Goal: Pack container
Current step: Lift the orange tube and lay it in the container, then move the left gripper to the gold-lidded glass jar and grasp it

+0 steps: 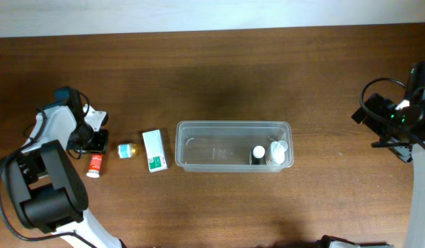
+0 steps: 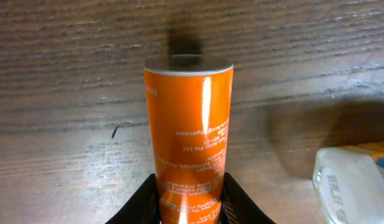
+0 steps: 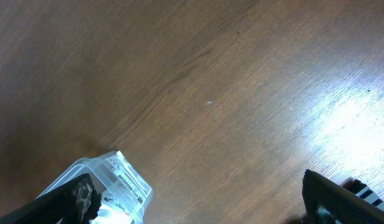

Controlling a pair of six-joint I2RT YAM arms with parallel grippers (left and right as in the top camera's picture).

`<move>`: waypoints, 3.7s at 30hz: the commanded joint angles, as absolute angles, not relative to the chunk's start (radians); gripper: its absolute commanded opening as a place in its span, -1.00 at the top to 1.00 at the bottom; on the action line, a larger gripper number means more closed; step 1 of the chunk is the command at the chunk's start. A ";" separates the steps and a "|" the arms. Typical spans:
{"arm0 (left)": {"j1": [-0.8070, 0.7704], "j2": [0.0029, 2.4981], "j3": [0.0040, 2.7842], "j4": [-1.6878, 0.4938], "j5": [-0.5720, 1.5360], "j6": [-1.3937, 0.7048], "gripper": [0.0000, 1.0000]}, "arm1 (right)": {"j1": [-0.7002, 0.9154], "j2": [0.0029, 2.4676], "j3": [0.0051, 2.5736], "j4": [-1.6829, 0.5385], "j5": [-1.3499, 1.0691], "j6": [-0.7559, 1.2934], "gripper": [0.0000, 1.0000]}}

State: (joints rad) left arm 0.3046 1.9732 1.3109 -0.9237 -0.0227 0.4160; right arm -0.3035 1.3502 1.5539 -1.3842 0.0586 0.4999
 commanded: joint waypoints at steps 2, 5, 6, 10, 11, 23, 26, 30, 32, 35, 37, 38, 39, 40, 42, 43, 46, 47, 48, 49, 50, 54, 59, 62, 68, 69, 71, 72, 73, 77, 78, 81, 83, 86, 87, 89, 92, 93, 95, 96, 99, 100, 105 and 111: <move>0.302 1.978 1.437 -1.002 -0.023 0.419 0.73 | -0.309 1.348 1.562 -1.384 0.060 0.502 -0.97; 0.290 1.978 1.579 -1.114 -0.019 0.387 0.82 | -0.309 1.348 1.562 -1.384 0.060 0.502 -0.97; 0.280 1.978 1.636 -1.154 -0.007 0.385 0.85 | -0.309 1.348 1.562 -1.384 0.060 0.502 -0.97; 0.210 1.978 1.848 -1.270 0.065 0.387 0.88 | -0.309 1.348 1.562 -1.384 0.060 0.502 -0.97; 0.177 1.978 1.902 -1.293 0.067 0.388 0.89 | -0.309 1.348 1.562 -1.384 0.060 0.502 -0.97; -0.292 1.981 2.043 -1.330 0.068 0.558 0.93 | -0.309 1.348 1.562 -1.384 0.060 0.502 -0.97; -0.378 1.981 2.043 -1.298 0.068 0.646 0.99 | -0.309 1.348 1.562 -1.384 0.060 0.502 -0.97; -0.471 1.983 2.043 -1.272 0.073 0.714 0.99 | -0.309 1.348 1.562 -1.384 0.060 0.502 -0.97; -0.507 1.988 2.043 -1.273 0.099 0.751 0.99 | -0.309 1.348 1.562 -1.384 0.060 0.502 -0.96; -0.553 2.003 2.043 -1.276 0.144 0.787 0.99 | -0.309 1.348 1.562 -1.384 0.060 0.502 -0.97; -0.580 2.017 2.043 -1.281 0.170 0.820 0.99 | -0.309 1.348 1.562 -1.384 0.060 0.502 -0.97; -0.592 2.026 2.043 -1.283 0.178 0.831 0.99 | -0.309 1.348 1.562 -1.384 0.060 0.502 -0.97; -0.604 2.035 2.043 -1.285 0.184 0.841 0.99 | -0.309 1.348 1.562 -1.384 0.060 0.502 -0.97; -0.615 2.049 2.042 -1.285 0.187 0.849 0.99 | -0.309 1.348 1.562 -1.384 0.060 0.502 -0.97; -0.633 2.080 2.042 -1.286 0.189 0.863 0.99 | -0.309 1.348 1.562 -1.384 0.060 0.502 -0.97; -0.641 2.094 2.042 -1.287 0.188 0.871 0.99 | -0.309 1.348 1.562 -1.384 0.060 0.502 -0.97; -0.670 2.153 2.042 -1.287 0.192 0.870 0.99 | -0.309 1.348 1.562 -1.384 0.060 0.502 -0.97; -0.680 2.168 2.042 -1.287 0.196 0.870 0.99 | -0.309 1.348 1.562 -1.384 0.060 0.502 -0.97; -0.689 2.180 2.042 -1.285 0.196 0.870 0.99 | -0.309 1.348 1.562 -1.384 0.060 0.502 -0.97; -0.697 2.188 2.042 -1.283 0.196 0.871 0.99 | -0.309 1.348 1.562 -1.384 0.060 0.502 -0.97; -0.706 2.197 2.042 -1.283 0.196 0.886 0.99 | -0.309 1.348 1.562 -1.384 0.060 0.502 -0.97; -0.737 2.221 2.042 -1.268 0.195 0.956 0.99 | -0.309 1.348 1.562 -1.384 0.060 0.502 -0.97; -0.744 2.240 2.042 -1.216 0.196 0.971 0.99 | -0.309 1.348 1.562 -1.384 0.060 0.502 -0.97; -0.744 2.262 2.042 -1.188 0.196 0.971 0.99 | -0.309 1.348 1.562 -1.384 0.060 0.502 -0.97; -0.744 2.299 2.042 -1.155 0.196 0.971 0.99 | -0.309 1.348 1.562 -1.384 0.060 0.502 -0.97; -0.744 2.299 2.042 -1.147 0.197 0.971 0.99 | -0.309 1.348 1.562 -1.384 0.060 0.502 -0.97; -0.745 2.299 2.042 -1.130 0.213 0.971 0.91 | -0.309 1.348 1.562 -1.384 0.060 0.502 -0.97; -0.744 2.299 2.042 -1.124 0.223 0.971 0.81 | -0.309 1.348 1.562 -1.384 0.060 0.502 -0.97; -0.744 2.299 2.042 -1.117 0.235 0.970 0.72 | -0.309 1.348 1.562 -1.384 0.060 0.502 -0.97; -0.745 2.299 2.042 -1.111 0.259 0.965 0.42 | -0.309 1.348 1.562 -1.384 0.060 0.502 -0.98; -0.744 2.299 2.042 -1.110 0.259 0.959 0.36 | -0.309 1.348 1.562 -1.384 0.060 0.502 -0.97; -0.744 2.299 2.042 -1.110 0.258 0.945 0.25 | -0.309 1.348 1.562 -1.384 0.060 0.502 -0.97; -0.744 2.298 2.050 -1.110 0.259 0.905 0.11 | -0.309 1.348 1.562 -1.384 0.060 0.502 -0.97; -0.741 2.298 2.083 -1.113 0.258 0.815 -0.20 | -0.309 1.348 1.562 -1.384 0.060 0.502 -0.97; -0.739 2.298 2.102 -1.123 0.258 0.790 -0.20 | -0.309 1.348 1.562 -1.384 0.060 0.502 -0.97; -0.735 2.298 2.144 -1.154 0.258 0.764 -0.20 | -0.309 1.348 1.562 -1.384 0.060 0.502 -0.97; -0.723 2.297 2.236 -1.213 0.255 0.722 -0.20 | -0.309 1.348 1.562 -1.384 0.060 0.502 -0.97; -0.717 2.296 2.272 -1.238 0.249 0.704 -0.20 | -0.309 1.348 1.562 -1.384 0.060 0.502 -0.97; -0.702 2.295 2.352 -1.298 0.218 0.658 -0.20 | -0.309 1.348 1.562 -1.384 0.060 0.502 -0.97; -0.694 2.295 2.395 -1.334 0.194 0.625 -0.20 | -0.309 1.348 1.562 -1.384 0.060 0.502 -0.97; -0.654 2.294 2.511 -1.456 0.117 0.540 -0.20 | -0.309 1.348 1.562 -1.384 0.060 0.502 -0.97; -0.631 2.294 2.551 -1.509 0.083 0.506 -0.20 | -0.309 1.348 1.562 -1.384 0.060 0.502 -0.97; -0.473 2.287 2.623 -1.652 -0.051 0.290 -0.15 | -0.309 1.348 1.562 -1.384 0.060 0.502 -0.97; -0.209 2.282 2.564 -1.688 0.046 0.110 0.08 | -0.309 1.348 1.562 -1.384 0.060 0.502 -0.97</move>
State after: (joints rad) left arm -0.3283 2.3001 2.5919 -1.6806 0.0181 0.2588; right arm -0.3035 1.3502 1.5539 -1.3842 0.0586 0.5003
